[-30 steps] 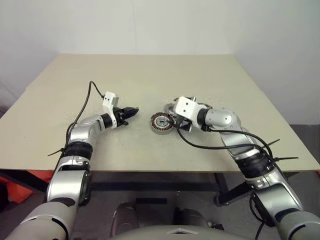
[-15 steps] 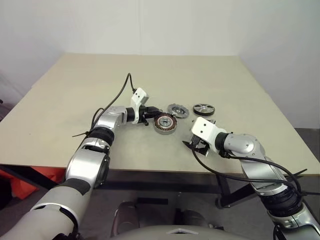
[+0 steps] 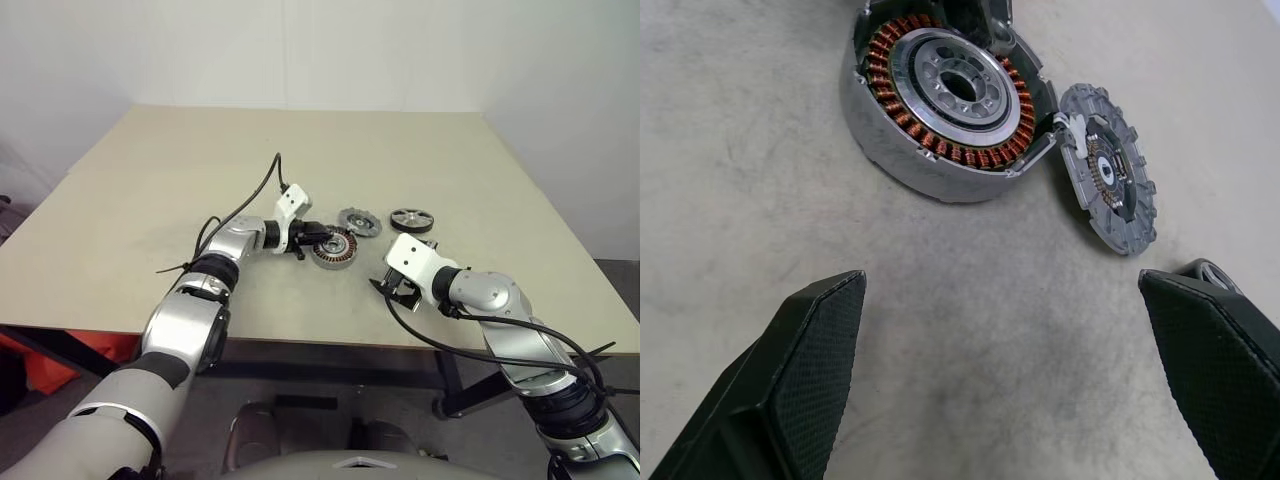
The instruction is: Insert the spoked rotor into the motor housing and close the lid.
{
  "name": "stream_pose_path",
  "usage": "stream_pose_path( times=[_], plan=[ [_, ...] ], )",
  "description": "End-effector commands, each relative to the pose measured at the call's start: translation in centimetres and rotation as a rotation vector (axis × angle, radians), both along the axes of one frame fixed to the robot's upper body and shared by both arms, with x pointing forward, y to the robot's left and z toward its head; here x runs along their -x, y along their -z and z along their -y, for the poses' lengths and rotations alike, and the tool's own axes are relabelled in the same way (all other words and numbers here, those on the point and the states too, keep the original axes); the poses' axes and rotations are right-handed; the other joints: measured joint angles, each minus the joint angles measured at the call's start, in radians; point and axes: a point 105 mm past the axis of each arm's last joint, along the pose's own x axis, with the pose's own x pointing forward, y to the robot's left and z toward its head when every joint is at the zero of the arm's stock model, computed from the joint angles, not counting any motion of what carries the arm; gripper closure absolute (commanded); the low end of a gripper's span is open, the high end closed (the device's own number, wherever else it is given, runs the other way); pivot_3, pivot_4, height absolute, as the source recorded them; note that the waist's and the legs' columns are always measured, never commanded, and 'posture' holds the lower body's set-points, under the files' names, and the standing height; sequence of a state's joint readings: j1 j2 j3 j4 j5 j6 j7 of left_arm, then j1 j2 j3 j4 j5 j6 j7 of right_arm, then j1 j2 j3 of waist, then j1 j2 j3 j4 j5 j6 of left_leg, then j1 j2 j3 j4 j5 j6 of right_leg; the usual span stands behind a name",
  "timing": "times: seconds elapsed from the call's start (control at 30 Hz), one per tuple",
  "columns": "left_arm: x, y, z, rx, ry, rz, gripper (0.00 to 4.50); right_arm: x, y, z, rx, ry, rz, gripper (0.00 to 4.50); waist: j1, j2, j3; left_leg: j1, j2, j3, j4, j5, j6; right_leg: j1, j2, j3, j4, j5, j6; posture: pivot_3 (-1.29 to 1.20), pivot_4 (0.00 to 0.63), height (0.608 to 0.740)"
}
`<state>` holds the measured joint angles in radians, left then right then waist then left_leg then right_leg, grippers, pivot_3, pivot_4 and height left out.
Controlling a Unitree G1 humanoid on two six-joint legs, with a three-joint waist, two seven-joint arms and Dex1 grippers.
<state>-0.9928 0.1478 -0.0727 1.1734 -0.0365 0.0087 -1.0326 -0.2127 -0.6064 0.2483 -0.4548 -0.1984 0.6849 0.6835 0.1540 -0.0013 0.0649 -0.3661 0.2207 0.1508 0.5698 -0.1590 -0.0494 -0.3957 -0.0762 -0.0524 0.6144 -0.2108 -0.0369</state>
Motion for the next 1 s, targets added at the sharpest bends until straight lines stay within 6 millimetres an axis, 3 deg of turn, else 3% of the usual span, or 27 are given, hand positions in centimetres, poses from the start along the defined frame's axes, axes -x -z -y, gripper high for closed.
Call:
stream_pose_path(
  times=[0.03,0.9,1.0],
  plan=[
    [-0.4,-1.6,0.6,0.002,0.024,0.051,3.23,-0.2,-1.3,0.3,-0.002,0.013,0.053,0.00,0.000,0.000,0.000,0.000,0.000,0.000,0.000,0.000,0.000,0.000,0.000,0.000,0.000,0.000,0.000,0.00,0.000,0.740],
    [0.4,-0.1,1.0,-0.049,0.070,0.020,3.23,-0.4,-1.0,0.4,-0.007,0.033,0.059,0.00,0.000,0.000,0.000,0.002,0.000,0.000,0.000,0.000,0.000,0.002,0.000,0.000,0.000,0.000,0.000,0.00,0.000,0.740],
    [0.1,-0.2,0.7,-0.056,0.046,0.038,2.61,-0.6,-1.0,0.4,-0.005,0.031,0.061,0.00,0.000,0.000,0.000,0.002,0.000,0.000,0.000,0.000,0.000,0.002,0.000,0.000,0.000,0.000,0.000,0.00,0.000,0.740]
  ],
)
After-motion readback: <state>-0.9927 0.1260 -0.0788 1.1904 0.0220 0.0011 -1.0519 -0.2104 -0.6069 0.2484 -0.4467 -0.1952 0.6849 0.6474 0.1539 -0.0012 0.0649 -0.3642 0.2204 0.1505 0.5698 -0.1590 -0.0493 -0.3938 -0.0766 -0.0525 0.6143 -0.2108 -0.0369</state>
